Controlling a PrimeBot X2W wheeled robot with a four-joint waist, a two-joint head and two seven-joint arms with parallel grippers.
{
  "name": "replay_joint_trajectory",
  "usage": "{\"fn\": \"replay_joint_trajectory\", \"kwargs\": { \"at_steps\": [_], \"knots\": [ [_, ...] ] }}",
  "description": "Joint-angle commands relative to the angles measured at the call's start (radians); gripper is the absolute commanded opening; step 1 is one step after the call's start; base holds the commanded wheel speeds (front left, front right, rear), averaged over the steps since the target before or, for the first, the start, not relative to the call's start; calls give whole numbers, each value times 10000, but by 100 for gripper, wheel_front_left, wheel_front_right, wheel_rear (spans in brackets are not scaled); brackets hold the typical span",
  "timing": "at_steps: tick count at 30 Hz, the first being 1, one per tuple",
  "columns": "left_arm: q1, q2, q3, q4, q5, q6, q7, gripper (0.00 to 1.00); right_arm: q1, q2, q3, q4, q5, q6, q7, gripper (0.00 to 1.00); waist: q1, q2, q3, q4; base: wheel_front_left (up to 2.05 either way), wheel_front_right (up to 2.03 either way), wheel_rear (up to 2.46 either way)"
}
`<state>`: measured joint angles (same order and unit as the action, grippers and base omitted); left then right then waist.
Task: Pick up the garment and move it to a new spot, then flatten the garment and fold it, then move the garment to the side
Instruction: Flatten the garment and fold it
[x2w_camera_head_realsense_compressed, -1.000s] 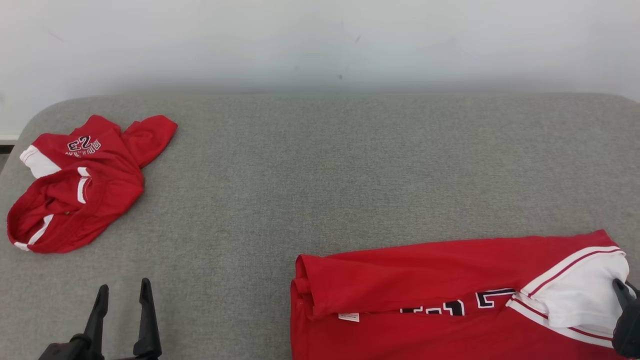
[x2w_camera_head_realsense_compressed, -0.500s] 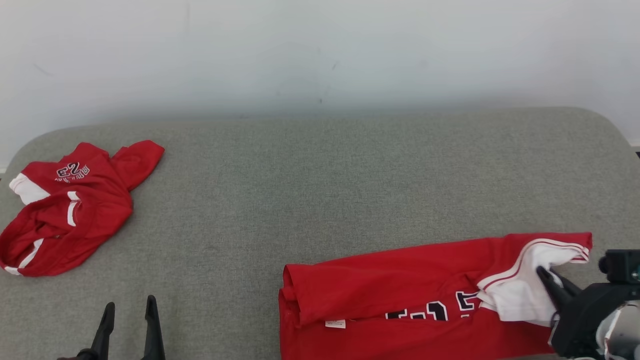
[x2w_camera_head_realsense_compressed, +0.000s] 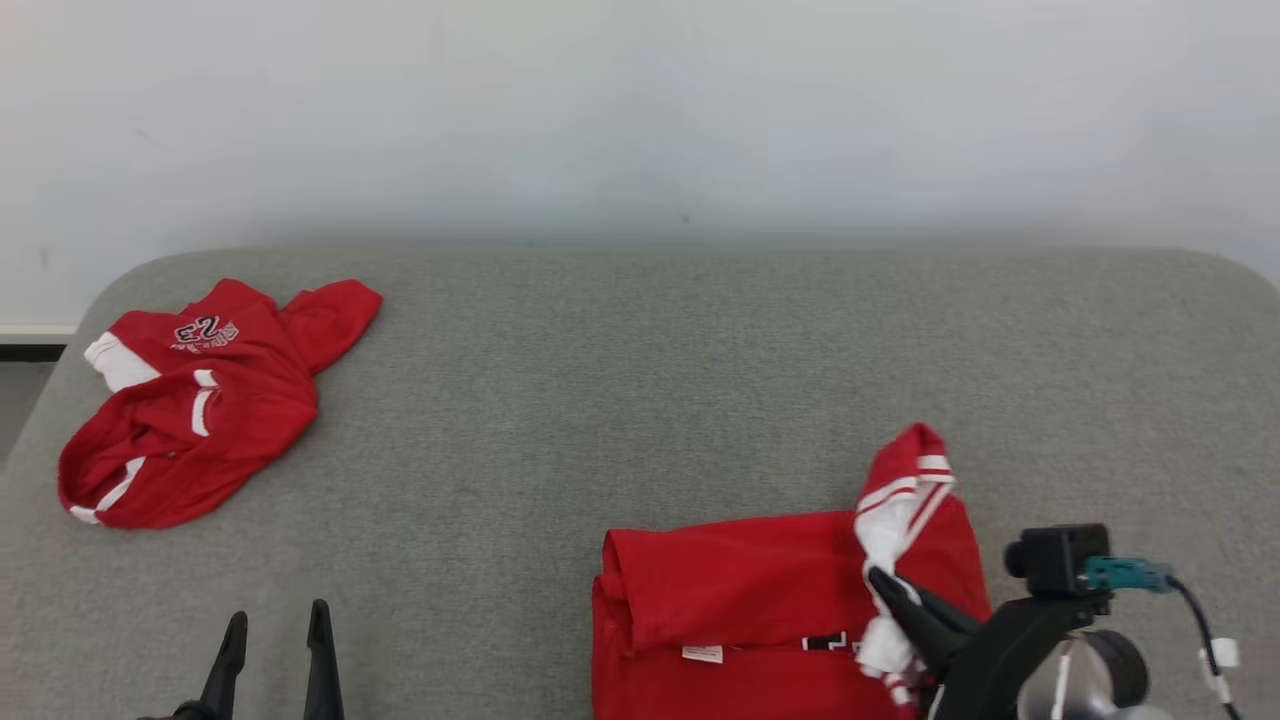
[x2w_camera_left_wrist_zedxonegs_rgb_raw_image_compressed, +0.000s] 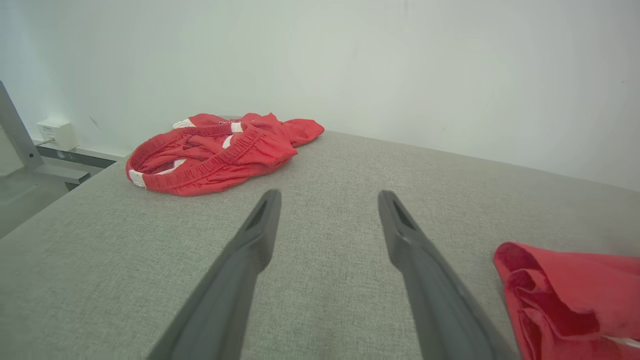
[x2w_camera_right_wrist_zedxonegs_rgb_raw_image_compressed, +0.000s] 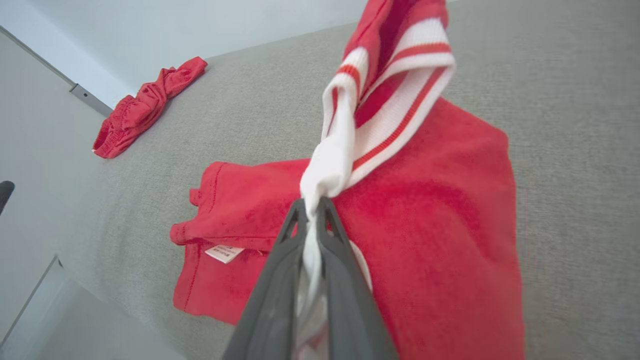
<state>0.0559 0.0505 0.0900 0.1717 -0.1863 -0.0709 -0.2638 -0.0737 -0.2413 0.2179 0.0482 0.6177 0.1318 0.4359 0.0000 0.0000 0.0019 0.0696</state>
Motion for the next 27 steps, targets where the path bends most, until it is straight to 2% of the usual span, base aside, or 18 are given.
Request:
{"fn": "replay_joint_trajectory", "kwargs": {
  "at_steps": [1, 12, 26, 27],
  "knots": [
    [130, 0, 6, 34, 17, -26, -7, 100, -105, 119, 120, 64, 85, -25, -86, 0, 0, 0, -43, 202, 0, 0, 0],
    [-143, 1, -41, 192, 105, -144, -7, 100, -763, 1215, 1373, 1362, 378, -25, -767, 0, 0, 0, 77, 786, 0, 0, 0],
    [-528, 1, -260, 395, -138, -79, -7, 100, -1813, 1848, 2549, 3461, 750, -25, -2047, 0, 0, 0, 405, 1092, 0, 0, 0],
    [-540, -1, -284, 404, -148, -60, -7, 100, -1869, 1861, 2646, 3619, 836, -25, -2108, 18, 0, 0, 418, 1091, 0, 0, 0]
  ]
}}
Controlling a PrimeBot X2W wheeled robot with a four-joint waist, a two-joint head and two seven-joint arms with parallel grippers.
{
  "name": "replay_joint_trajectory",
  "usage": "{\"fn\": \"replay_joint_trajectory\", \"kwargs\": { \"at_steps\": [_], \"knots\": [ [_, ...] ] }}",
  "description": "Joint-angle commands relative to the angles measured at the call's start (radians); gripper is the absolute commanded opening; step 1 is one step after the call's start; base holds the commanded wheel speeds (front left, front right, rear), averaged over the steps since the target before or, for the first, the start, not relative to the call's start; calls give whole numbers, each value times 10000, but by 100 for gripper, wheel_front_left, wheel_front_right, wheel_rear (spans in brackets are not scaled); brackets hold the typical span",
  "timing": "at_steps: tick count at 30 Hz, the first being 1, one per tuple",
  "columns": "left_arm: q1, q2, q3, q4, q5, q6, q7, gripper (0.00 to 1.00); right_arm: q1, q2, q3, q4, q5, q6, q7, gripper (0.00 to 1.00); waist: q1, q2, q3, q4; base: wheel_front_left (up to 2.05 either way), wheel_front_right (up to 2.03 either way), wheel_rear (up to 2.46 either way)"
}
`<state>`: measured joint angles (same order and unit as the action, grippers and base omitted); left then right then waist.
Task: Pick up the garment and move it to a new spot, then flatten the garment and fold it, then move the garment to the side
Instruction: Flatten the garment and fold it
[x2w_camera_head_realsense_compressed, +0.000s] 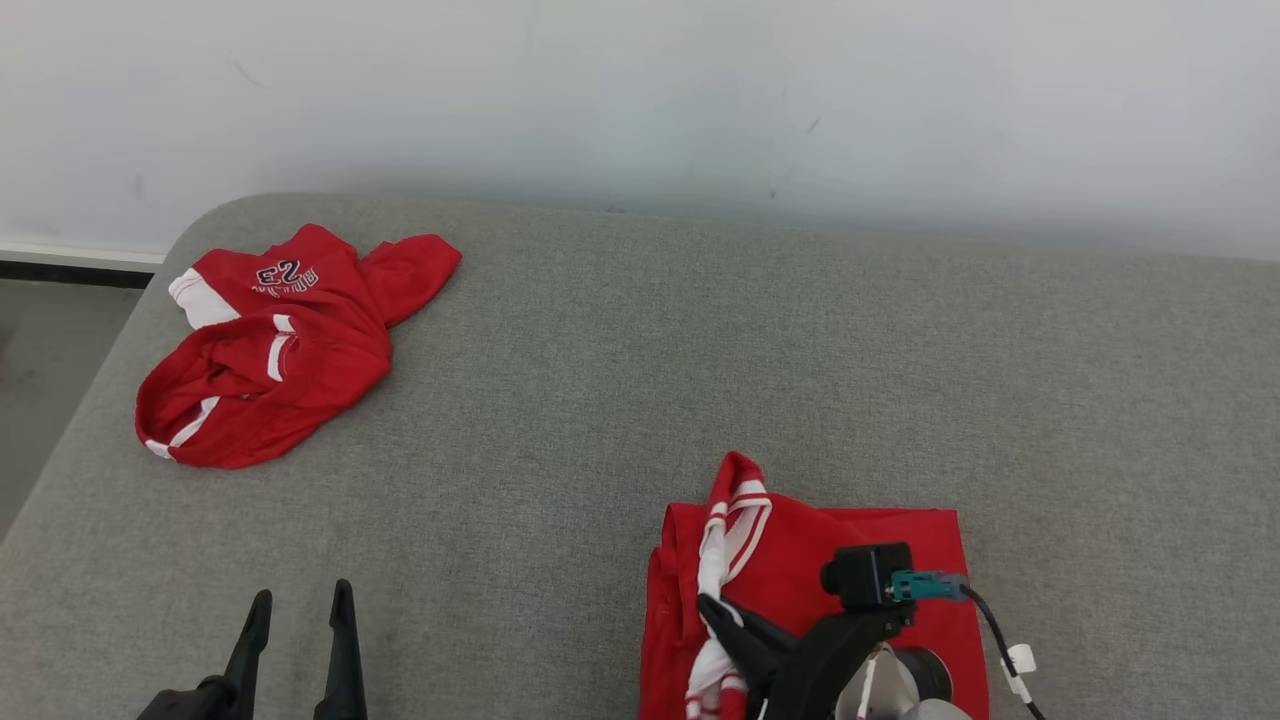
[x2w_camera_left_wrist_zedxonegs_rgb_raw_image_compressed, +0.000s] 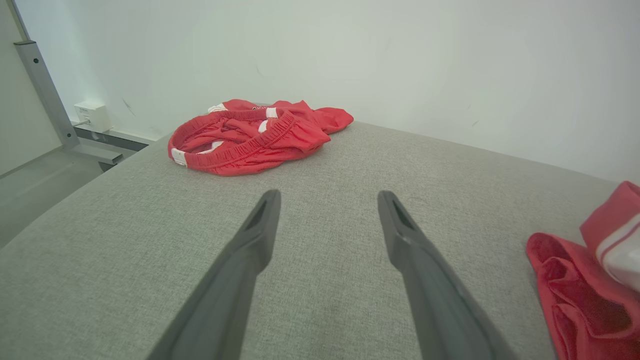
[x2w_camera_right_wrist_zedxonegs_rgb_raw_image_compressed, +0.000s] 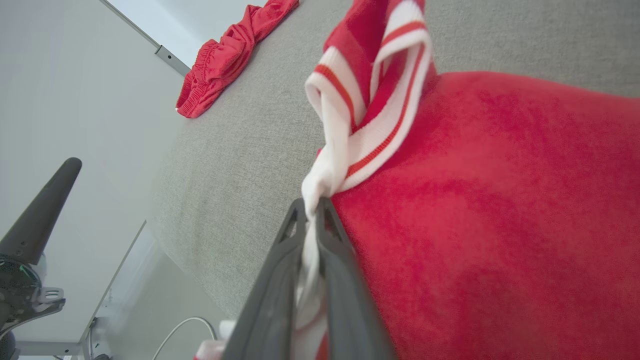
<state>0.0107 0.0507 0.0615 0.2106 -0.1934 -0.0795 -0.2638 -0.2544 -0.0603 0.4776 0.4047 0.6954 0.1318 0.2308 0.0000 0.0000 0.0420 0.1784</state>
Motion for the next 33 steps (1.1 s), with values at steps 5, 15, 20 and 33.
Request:
{"fn": "replay_joint_trajectory", "kwargs": {
  "at_steps": [5, 15, 20, 33],
  "knots": [
    [-95, -1, -59, 57, -123, 34, -5, 100, -372, -24, 249, 418, -171, -25, -638, 100, 0, 0, 43, -90, 0, 0, 0],
    [-52, -3, 54, -85, -25, 62, -5, 100, -342, -1026, -802, 492, -878, -25, -2759, 100, 0, 0, -131, -747, 0, 0, 0],
    [2, -1, 122, -293, 69, 100, -7, 100, 18, -1521, -1675, 134, -1480, -25, -3599, 100, 0, 0, -262, -1137, 0, 0, 0],
    [295, 3, 241, -677, 495, 22, -7, 100, 1761, -1233, -3672, -1733, -3226, -25, -4629, 100, 0, 0, -581, -1791, 0, 0, 0]
  ]
}}
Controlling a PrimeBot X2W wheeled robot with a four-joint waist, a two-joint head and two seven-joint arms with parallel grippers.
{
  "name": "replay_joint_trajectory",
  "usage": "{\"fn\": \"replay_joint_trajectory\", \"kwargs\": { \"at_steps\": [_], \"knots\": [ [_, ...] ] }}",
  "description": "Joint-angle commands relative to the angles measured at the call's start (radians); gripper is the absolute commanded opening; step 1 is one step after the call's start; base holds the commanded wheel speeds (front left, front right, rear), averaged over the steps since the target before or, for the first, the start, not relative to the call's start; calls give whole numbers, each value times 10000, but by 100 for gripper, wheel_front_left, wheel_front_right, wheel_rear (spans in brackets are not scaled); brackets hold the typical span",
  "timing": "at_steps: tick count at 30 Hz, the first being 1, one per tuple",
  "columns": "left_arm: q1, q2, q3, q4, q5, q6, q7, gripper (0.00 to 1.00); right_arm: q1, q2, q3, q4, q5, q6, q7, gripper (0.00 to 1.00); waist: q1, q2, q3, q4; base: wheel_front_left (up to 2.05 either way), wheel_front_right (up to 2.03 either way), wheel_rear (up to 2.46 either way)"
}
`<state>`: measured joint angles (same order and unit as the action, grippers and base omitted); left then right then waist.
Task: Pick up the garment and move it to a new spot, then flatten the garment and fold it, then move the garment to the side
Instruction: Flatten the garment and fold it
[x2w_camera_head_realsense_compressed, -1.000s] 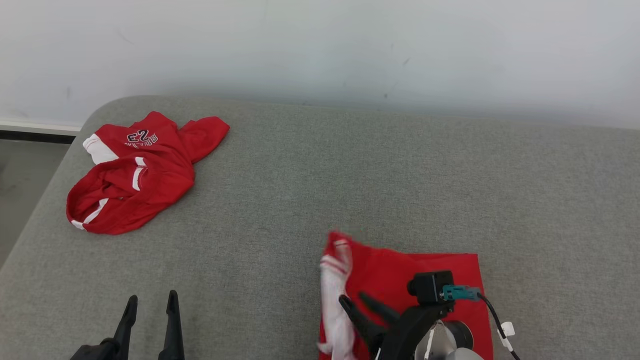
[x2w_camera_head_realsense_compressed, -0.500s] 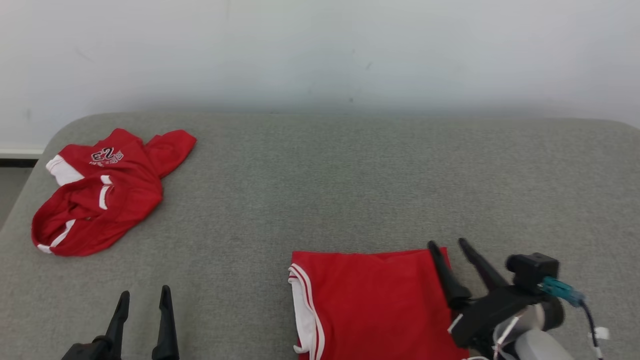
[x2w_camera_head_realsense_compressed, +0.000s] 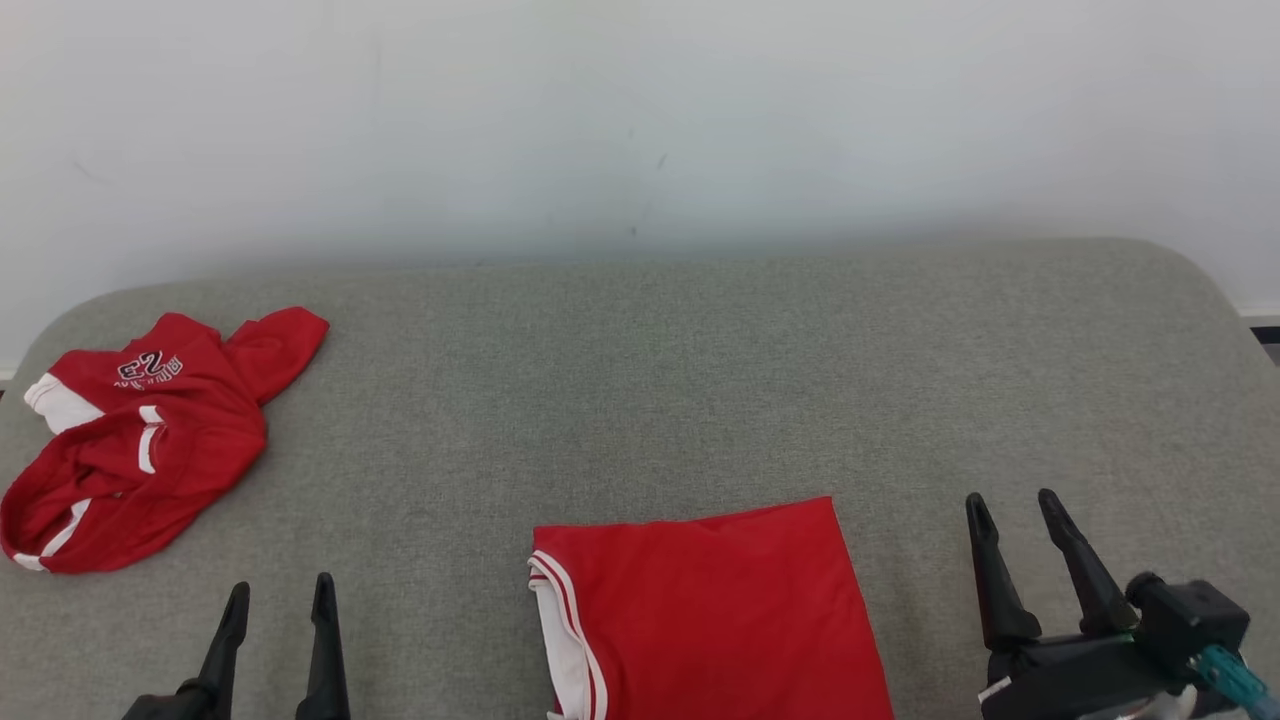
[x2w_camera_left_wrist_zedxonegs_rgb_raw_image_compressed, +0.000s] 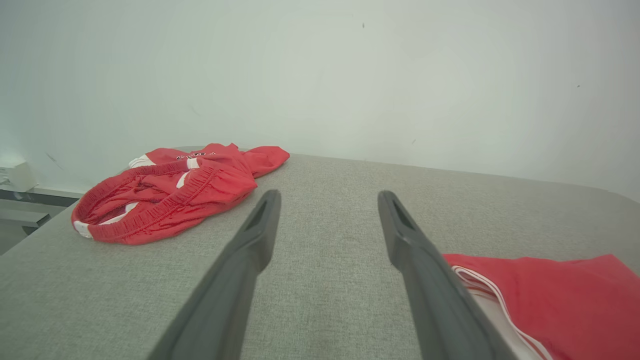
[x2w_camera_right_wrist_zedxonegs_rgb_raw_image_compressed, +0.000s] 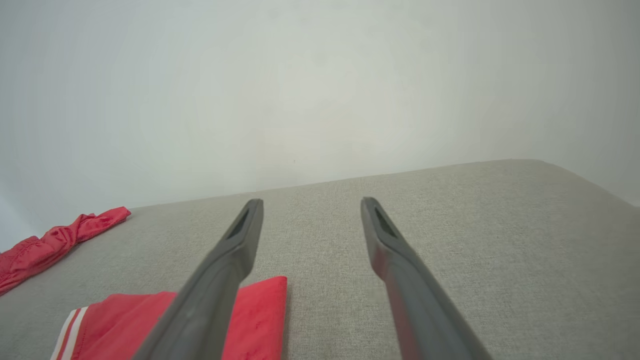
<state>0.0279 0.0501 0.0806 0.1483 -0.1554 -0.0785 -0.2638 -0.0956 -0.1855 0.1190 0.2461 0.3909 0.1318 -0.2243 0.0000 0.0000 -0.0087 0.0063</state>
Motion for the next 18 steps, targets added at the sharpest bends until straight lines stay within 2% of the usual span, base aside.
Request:
{"fn": "replay_joint_trajectory", "kwargs": {
  "at_steps": [1, 9, 18],
  "knots": [
    [161, 8, 91, -78, 143, 1, -5, 100, 321, 72, -171, -327, -329, -25, -121, 100, 0, 0, -96, -97, 0, 0, 0],
    [447, 4, 209, -392, 227, -110, -5, 100, 1380, 379, -581, -1393, -1076, -25, -272, 100, 0, 0, -223, -138, 0, 0, 0],
    [1115, 52, 86, -958, 131, -269, -5, 100, 2111, 415, -715, -1866, -1582, -26, -330, 100, 0, 0, -311, -6, 0, 0, 0]
  ]
}}
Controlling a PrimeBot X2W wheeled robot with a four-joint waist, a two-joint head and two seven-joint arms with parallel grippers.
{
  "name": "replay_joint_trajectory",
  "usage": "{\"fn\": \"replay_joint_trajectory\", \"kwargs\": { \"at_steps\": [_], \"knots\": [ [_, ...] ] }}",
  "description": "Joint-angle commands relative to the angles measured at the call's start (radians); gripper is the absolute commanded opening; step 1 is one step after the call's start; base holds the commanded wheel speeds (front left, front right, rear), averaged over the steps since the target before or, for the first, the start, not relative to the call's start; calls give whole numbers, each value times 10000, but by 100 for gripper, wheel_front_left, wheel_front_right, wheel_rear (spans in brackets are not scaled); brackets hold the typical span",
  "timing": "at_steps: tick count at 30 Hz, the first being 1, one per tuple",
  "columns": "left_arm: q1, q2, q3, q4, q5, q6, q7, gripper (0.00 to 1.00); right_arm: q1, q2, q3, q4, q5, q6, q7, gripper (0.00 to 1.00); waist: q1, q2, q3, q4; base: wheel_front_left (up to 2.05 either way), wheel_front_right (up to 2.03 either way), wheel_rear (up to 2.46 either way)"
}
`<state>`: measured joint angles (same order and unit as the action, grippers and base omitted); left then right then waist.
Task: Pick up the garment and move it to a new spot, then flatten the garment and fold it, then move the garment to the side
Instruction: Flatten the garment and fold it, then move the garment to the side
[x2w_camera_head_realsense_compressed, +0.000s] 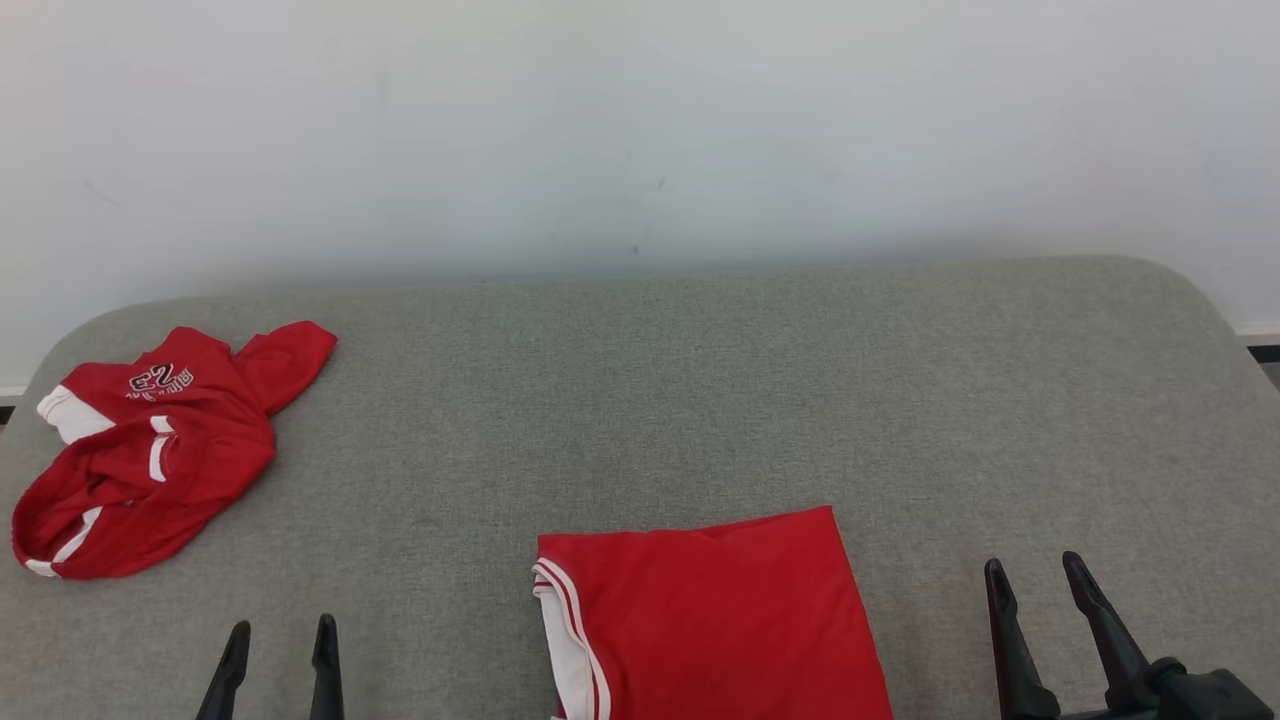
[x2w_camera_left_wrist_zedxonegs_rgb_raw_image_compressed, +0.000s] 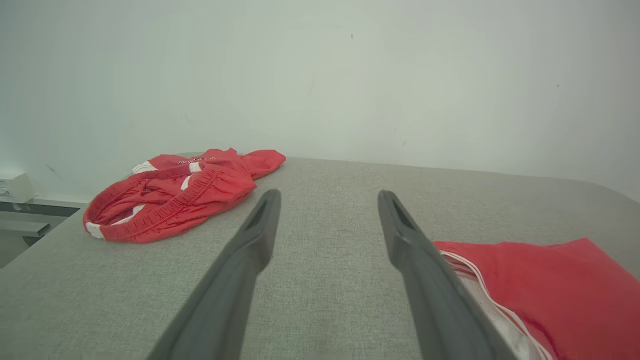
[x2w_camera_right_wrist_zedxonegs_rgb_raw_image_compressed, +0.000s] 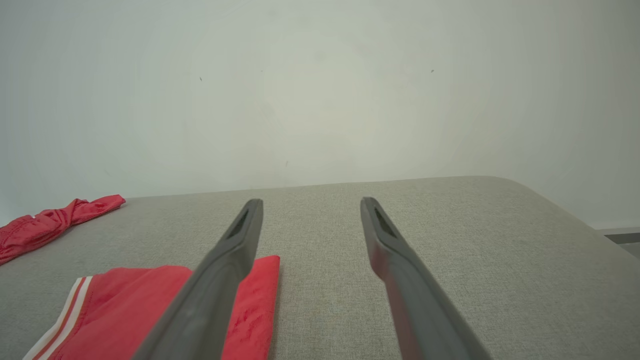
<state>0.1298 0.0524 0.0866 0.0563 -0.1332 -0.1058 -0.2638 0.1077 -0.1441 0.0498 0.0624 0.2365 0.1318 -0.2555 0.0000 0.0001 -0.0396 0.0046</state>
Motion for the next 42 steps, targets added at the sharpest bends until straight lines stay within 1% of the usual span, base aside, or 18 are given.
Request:
{"fn": "replay_joint_trajectory", "kwargs": {
  "at_steps": [1, 11, 24, 28, 32, 37, 38, 42],
  "knots": [
    [145, 32, 49, -68, -104, -8, -7, 100, 124, 3, -26, -52, -61, -26, -25, 100, 0, -1, -4, 32, 0, 0, 0],
    [247, 19, 66, 67, -170, -54, -7, 100, 221, 61, 107, 92, -175, -26, -101, 100, 0, -1, -51, 210, 0, 0, 0],
    [109, 1, 61, 194, -139, -76, -5, 100, 160, 40, 259, 345, -231, -26, -99, 100, 0, -1, -92, 195, 0, 0, 0],
    [42, -3, 81, 217, -154, -36, -5, 100, -116, 12, 416, 497, -328, -26, -93, 100, 0, -1, -64, 214, 0, 0, 0],
    [3, -7, 42, 244, -141, 0, -5, 100, -690, -68, 751, 924, -395, -26, 220, 100, 0, -1, 6, 226, 0, 0, 0],
    [-145, -12, -177, 280, -139, 59, -7, 100, -1554, -68, 1149, 1883, -440, -26, 1002, 100, 0, -1, 153, 426, 0, 0, 0],
    [-145, -12, -177, 280, -139, 59, -7, 100, -1554, -68, 1149, 1883, -440, -26, 1002, 100, 0, -1, 153, 426, 0, 0, 0],
    [-277, -13, -279, 382, -210, 52, -5, 100, -2127, 1, 1381, 2880, -357, -26, 1549, 100, 0, -1, 267, 647, 0, 0, 0]
  ]
}}
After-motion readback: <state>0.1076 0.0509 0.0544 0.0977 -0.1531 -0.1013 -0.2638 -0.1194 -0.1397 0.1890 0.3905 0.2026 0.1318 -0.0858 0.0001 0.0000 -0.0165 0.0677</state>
